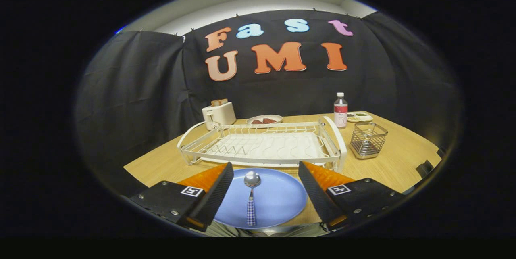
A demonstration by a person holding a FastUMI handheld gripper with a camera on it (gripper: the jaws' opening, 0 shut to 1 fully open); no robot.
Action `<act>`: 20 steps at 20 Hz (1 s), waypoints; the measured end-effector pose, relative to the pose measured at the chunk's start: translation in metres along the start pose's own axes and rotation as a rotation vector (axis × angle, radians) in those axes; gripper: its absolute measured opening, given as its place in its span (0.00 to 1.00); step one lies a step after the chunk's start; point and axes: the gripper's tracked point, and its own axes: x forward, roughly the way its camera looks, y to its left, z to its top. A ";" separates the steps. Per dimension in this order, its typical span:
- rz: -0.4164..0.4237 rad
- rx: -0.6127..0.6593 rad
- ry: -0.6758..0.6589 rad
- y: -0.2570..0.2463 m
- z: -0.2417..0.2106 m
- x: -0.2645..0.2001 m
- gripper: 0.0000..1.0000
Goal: Take the plate from the dish rack, then take the spoon from the basket and place it into the plate.
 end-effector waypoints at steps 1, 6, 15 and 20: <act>-0.017 -0.003 -0.008 -0.009 0.005 0.001 0.97; -0.095 -0.030 -0.062 -0.049 0.032 0.002 0.97; -0.217 -0.050 -0.133 -0.122 0.068 -0.011 0.98; -0.264 -0.055 -0.143 -0.145 0.070 -0.016 0.98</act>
